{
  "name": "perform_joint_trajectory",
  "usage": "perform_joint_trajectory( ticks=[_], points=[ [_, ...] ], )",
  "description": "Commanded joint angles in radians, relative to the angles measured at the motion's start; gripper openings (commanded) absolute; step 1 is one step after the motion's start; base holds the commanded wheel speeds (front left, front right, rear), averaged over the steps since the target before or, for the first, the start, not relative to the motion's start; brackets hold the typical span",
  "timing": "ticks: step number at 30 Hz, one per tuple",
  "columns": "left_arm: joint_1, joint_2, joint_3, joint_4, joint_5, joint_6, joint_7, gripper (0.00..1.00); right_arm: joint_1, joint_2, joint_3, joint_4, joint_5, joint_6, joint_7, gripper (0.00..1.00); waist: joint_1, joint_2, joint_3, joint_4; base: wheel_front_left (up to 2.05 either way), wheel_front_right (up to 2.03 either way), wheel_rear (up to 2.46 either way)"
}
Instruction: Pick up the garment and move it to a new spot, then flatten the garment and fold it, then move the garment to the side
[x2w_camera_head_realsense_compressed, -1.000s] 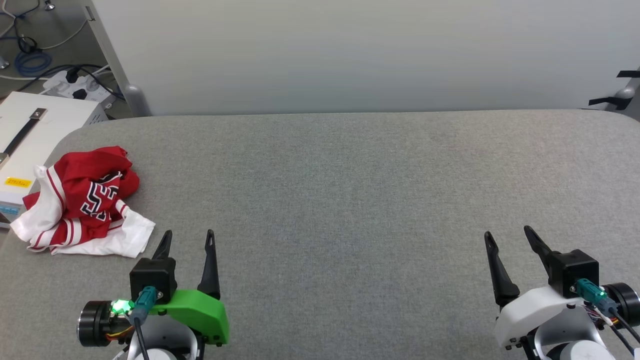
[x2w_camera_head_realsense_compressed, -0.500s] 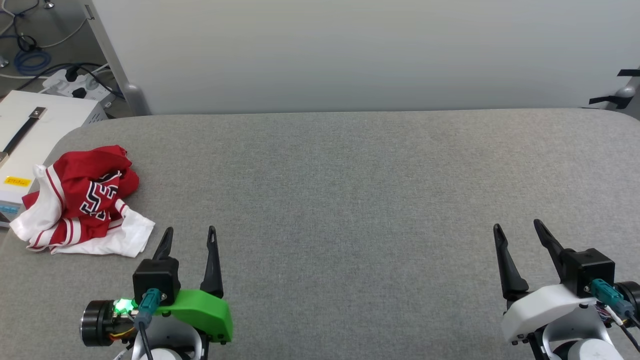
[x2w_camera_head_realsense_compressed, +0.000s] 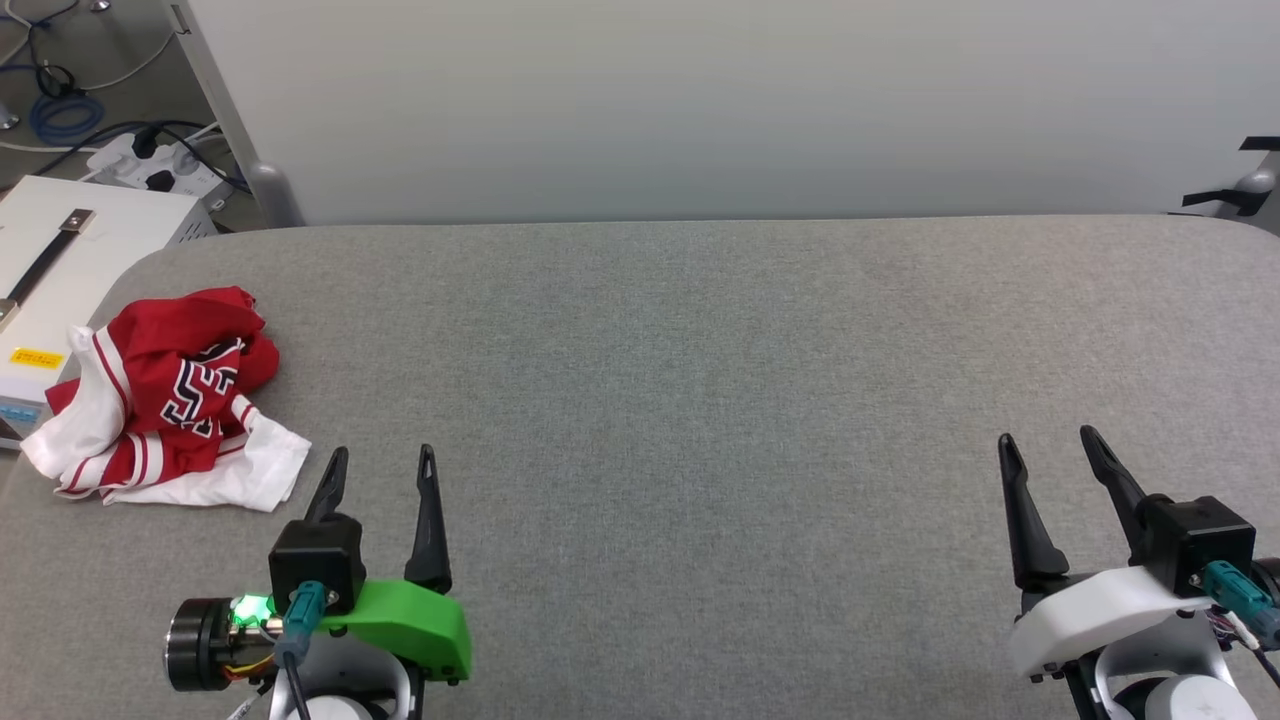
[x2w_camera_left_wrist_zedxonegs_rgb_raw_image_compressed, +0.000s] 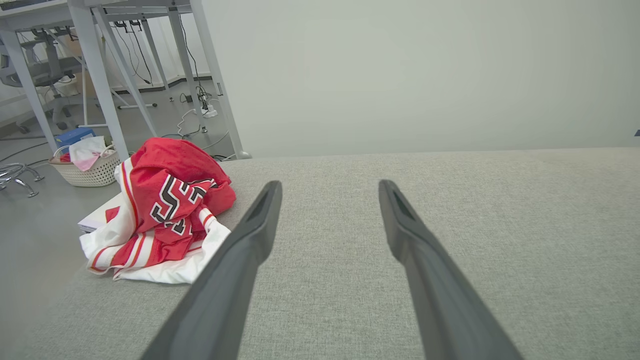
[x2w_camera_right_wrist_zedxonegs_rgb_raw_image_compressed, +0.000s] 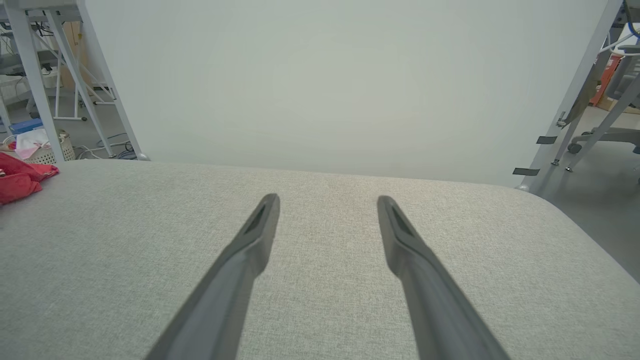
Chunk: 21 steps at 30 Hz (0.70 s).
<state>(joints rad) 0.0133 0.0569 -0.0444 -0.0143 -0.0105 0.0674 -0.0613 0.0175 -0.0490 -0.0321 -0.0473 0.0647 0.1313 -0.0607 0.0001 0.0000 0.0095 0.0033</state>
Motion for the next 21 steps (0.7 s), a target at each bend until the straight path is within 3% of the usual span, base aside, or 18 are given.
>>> perform_joint_trajectory(
  ticks=[1,21],
  points=[
    [-0.008,0.004,-0.004,-0.005,-0.004,0.008,-0.010,1.00,0.006,-0.001,-0.004,-0.009,0.012,0.000,-0.013,1.00,-0.0001,0.0000,0.001,0.000,0.00,0.00,0.00],
    [0.002,0.001,-0.021,-0.013,-0.007,0.030,-0.051,1.00,0.023,-0.001,-0.013,-0.018,0.026,0.000,-0.054,1.00,-0.0001,0.0000,0.004,0.006,0.00,0.00,0.00]
  ],
)
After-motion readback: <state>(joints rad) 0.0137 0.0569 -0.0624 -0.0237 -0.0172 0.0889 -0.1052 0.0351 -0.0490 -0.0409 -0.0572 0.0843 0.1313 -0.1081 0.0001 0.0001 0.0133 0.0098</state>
